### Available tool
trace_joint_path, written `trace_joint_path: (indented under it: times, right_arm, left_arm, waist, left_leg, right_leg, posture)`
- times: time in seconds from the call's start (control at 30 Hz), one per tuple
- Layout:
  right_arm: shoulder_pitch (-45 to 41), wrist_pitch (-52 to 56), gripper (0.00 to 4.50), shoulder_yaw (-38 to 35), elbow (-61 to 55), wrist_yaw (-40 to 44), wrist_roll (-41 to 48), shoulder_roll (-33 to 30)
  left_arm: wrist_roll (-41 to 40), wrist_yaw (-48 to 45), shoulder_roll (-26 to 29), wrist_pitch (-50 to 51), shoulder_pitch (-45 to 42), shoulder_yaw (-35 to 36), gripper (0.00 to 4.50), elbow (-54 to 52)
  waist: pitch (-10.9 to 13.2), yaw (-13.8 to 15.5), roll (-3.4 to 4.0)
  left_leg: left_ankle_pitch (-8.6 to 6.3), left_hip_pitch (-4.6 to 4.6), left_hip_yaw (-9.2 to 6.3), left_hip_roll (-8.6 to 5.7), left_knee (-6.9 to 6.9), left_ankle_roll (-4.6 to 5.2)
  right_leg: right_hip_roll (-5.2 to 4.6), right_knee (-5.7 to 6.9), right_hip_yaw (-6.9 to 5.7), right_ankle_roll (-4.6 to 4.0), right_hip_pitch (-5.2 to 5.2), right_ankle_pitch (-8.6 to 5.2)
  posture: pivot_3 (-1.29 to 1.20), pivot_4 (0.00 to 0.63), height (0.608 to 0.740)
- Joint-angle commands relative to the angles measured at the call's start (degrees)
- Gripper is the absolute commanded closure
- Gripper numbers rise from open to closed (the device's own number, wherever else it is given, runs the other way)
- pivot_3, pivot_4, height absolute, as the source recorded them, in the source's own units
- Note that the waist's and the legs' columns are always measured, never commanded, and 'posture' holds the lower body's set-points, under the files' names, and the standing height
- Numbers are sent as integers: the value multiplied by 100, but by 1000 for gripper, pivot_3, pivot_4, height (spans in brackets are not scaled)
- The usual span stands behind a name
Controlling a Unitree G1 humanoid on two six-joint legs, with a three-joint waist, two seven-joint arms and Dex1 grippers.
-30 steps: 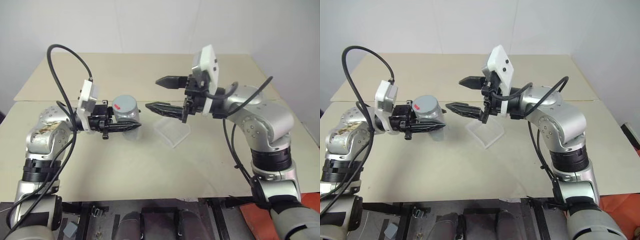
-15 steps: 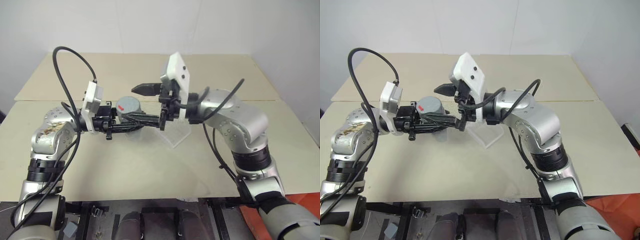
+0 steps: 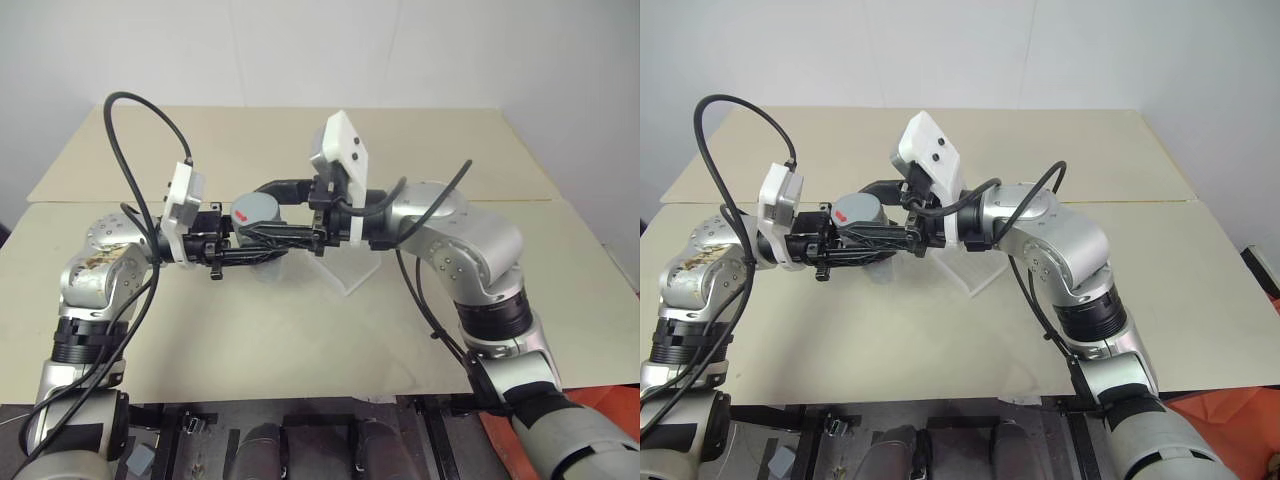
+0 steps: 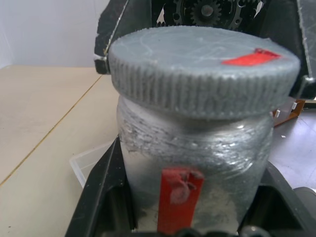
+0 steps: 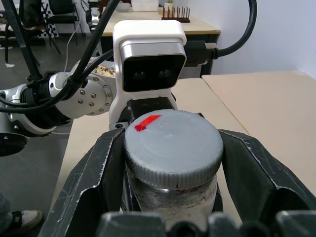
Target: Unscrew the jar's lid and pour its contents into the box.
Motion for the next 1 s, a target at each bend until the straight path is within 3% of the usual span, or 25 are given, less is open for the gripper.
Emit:
trace_joint_path:
  times: [0.03,0.23,0.33,0.43,0.63,0.77,0.93,1.0]
  right_arm:
    - [-240,185,1744,-417,-91,-71,356,108]
    - [-736,869,1744,-1374,221,-599,1145,280]
    - [-548,468,1744,-1321,64,-782,628,-33]
    - [35,-56,1744,-1272,-175,-892,15,-526]
    - [2049,-572,1744,-1567,-574,-1258,-850,-1462]
    - [3042,-915,1744,-1625,-236,-1762,-1339,-1337]
    - [3618,-1041,1744,-1399,104,-2021,-1743,-1135]
    - [3681,-929,1031,-1375,115,-2018,-1769,-1126]
  left_arm:
    - [-9,-37,74,-114,-12,57,2570,-198]
    - [9,-74,94,-136,124,48,2570,-237]
    - [19,39,68,-131,161,106,2570,-249]
    - [35,286,24,-154,217,210,2570,-295]
    - [181,1029,-66,-250,403,384,2570,-456]
    - [204,1419,-169,-245,463,425,2570,-552]
    - [392,1824,-365,-304,433,287,2570,-646]
    - [531,1996,-441,-378,422,205,2570,-665]
  waist:
    - [0,0,0]
    - [1,-1,1]
    - [1,14,1]
    - [1,36,1]
    - [1,44,1]
    - [1,-10,0]
    - [1,-23,1]
    - [1,-19,1]
  left_leg:
    - [0,0,0,0,0,0]
    - [0,0,0,2,-1,0]
    - [-1,0,0,1,-2,1]
    - [-3,-1,0,-5,-1,5]
    - [-6,-7,3,-6,-1,10]
    - [-6,-4,5,-6,1,9]
    - [-4,12,5,-8,0,7]
    - [-4,12,5,-9,0,7]
  right_leg:
    - [0,0,0,0,0,0]
    - [0,3,0,0,-1,0]
    - [-1,2,-3,0,3,0]
    - [-6,-5,-3,3,7,1]
    - [-7,-6,3,9,2,0]
    - [-5,-11,10,11,2,0]
    - [-2,-2,19,12,8,2]
    - [-2,-2,21,13,8,2]
  posture:
    - [0,150,740]
    - [0,150,740]
    - [0,150,740]
    - [0,150,740]
    - [0,150,740]
    - [0,150,740]
    - [0,150,740]
    - [0,150,740]
